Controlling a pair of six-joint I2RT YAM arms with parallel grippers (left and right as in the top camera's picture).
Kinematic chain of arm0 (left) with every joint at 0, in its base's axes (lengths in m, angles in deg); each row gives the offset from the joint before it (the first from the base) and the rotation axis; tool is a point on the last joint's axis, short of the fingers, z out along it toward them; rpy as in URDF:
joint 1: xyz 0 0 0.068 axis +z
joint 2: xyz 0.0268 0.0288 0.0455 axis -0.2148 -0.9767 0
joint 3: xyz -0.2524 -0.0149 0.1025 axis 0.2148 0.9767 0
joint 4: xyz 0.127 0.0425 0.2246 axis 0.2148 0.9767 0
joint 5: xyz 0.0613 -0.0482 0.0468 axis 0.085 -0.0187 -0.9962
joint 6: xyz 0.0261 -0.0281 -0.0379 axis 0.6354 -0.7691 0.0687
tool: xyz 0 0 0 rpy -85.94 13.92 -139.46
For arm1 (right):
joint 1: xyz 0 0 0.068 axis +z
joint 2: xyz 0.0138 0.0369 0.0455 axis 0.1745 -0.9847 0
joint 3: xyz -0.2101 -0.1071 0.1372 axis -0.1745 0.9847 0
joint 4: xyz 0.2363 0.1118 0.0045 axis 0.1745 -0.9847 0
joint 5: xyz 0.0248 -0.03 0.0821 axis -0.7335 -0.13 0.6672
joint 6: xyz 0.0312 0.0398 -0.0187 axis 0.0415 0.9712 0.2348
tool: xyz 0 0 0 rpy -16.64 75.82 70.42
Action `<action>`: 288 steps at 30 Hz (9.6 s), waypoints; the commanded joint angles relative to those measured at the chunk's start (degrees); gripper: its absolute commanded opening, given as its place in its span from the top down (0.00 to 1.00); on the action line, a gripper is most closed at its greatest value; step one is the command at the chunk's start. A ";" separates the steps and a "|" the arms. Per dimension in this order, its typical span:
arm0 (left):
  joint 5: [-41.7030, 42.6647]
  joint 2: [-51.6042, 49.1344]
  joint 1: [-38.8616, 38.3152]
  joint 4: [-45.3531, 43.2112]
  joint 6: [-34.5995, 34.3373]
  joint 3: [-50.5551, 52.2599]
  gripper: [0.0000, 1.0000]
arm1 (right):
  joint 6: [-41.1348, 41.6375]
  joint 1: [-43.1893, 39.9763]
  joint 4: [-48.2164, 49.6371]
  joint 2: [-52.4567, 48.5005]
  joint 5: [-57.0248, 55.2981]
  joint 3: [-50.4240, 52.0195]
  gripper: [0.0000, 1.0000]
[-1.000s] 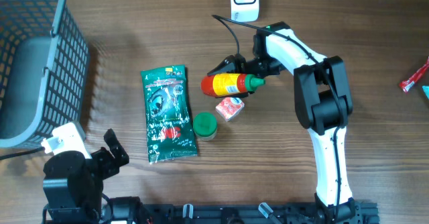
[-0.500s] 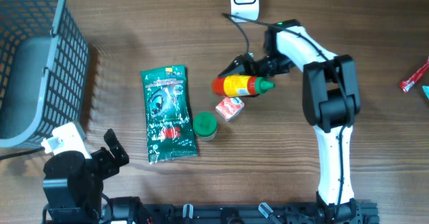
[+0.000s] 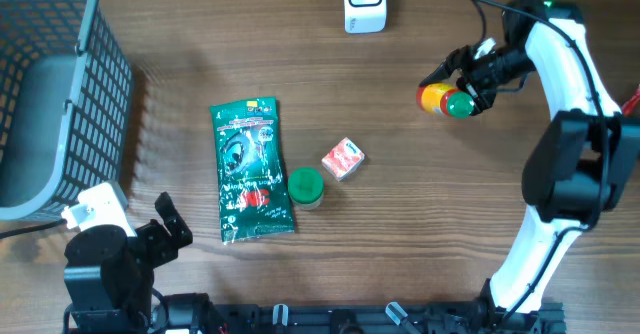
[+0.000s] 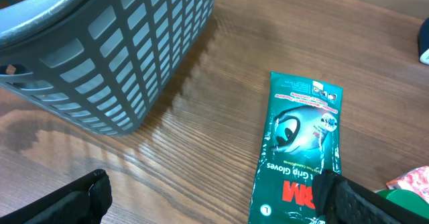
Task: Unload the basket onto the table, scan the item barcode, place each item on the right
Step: 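Lift the bottle and hold it over the barcode scanner, then carry the bottle to the right edge and release it, then move the right gripper to the Kleenex tissue pack, then grasp the Kleenex pack with the right gripper and lift it, then hold the Kleenex pack over the barcode scanner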
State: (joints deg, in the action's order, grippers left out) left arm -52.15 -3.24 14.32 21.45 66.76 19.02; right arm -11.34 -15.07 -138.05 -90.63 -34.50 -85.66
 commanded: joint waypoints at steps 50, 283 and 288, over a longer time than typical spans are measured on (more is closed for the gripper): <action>0.28 0.00 -0.31 -0.15 0.09 -0.17 0.00 | 18.27 21.86 71.80 -19.74 -56.48 -19.85 0.67; 0.28 0.00 -0.31 -0.15 0.09 -0.17 0.00 | -44.09 24.15 46.21 24.57 18.67 46.36 0.96; 0.28 0.00 -0.31 -0.15 0.11 -0.17 0.00 | -38.58 23.52 52.74 24.57 2.75 44.78 0.96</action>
State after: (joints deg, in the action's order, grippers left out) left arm -52.15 -3.35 14.32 21.45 66.76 19.02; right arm -59.03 8.87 -86.97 -66.59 -17.96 -38.88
